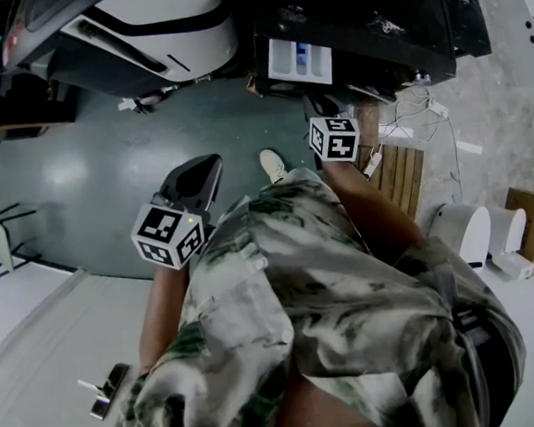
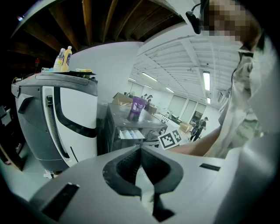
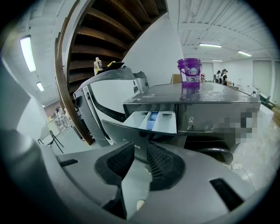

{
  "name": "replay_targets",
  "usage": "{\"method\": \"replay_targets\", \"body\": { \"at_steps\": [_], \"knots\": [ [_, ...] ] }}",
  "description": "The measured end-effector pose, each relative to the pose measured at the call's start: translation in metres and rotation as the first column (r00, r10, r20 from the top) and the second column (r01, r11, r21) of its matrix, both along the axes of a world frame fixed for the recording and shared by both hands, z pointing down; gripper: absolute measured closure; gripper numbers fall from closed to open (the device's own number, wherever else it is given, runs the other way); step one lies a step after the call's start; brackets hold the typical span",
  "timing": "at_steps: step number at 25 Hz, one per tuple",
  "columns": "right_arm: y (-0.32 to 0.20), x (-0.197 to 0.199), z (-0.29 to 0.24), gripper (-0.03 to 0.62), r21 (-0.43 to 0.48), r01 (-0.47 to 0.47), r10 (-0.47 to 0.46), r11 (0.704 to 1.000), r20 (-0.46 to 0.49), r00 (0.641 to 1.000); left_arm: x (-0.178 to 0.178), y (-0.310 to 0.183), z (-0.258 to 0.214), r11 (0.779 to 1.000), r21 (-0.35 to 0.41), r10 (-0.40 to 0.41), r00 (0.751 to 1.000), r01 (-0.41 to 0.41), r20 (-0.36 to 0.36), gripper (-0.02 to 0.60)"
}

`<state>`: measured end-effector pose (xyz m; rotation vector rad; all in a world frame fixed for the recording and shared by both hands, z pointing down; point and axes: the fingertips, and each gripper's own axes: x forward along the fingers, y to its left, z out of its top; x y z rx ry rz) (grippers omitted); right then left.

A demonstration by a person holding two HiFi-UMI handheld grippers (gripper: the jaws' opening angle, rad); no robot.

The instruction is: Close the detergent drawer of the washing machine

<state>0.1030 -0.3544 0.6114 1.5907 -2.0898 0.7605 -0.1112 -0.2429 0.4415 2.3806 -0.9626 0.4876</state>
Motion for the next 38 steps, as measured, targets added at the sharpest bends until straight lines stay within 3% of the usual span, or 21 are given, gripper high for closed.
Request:
{"method": "replay_targets", "body": {
  "at_steps": [38],
  "knots": [
    [-0.050,0.008,0.008,0.488,-0.011,0.012,-0.012,1.000,-0.013,1.000,-0.002,-0.036,0.005,1.000,-0.015,-0.022,1.000,0.022,0.010,0.558]
  ]
}}
